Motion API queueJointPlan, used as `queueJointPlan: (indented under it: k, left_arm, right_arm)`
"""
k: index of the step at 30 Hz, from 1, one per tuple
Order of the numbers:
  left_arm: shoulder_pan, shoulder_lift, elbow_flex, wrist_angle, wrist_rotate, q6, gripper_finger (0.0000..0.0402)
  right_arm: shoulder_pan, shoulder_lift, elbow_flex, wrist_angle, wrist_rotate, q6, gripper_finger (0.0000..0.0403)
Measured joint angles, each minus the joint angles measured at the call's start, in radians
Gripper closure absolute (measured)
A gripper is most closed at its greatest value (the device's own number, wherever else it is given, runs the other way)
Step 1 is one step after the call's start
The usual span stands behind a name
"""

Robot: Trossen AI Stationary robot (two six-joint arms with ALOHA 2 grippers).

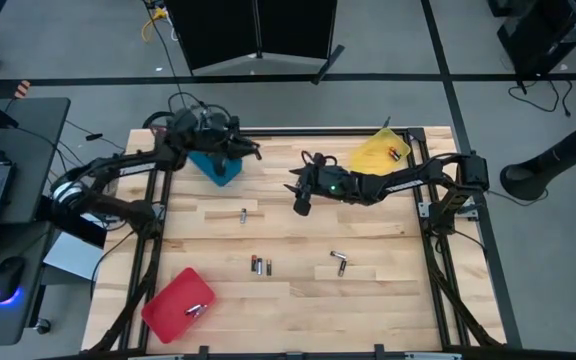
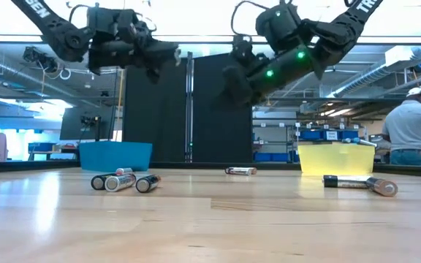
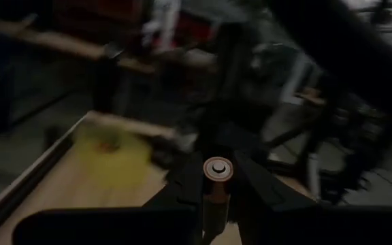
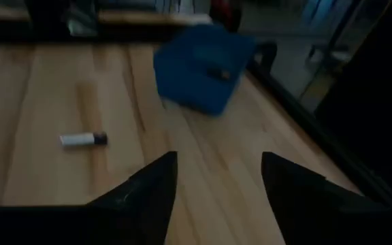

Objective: Sort batteries
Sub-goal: Put the black brown battery into the blue bin

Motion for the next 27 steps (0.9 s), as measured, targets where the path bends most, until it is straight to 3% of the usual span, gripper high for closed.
queueJointPlan:
  k: [6,11,17,21,27]
  left_arm:
    - [0.115,-0.076,0.039,-0.442,-0.095,0.104,0.0349]
    - [0.13,-0.065,0.19,-0.975,-0.358,0.37,0.0349]
    - [0.13,0.031,0.334,-1.411,-0.602,0.483,0.0349]
    - [0.13,0.124,0.351,-1.485,-0.722,0.519,0.0349]
    - [0.134,0.276,0.354,-1.407,-0.737,0.516,0.0349]
  right_arm:
    - [-0.001,0.0,0.0,-0.095,-0.001,0.002,0.0247]
    - [-0.001,0.001,-0.001,-0.141,-0.002,0.003,0.0314]
    - [-0.001,0.001,-0.001,-0.188,-0.035,0.003,0.039]
    - [0.0,0.001,-0.001,-0.203,-0.039,0.003,0.0384]
    - [-0.001,0.001,-0.001,-0.214,-0.039,0.003,0.0384]
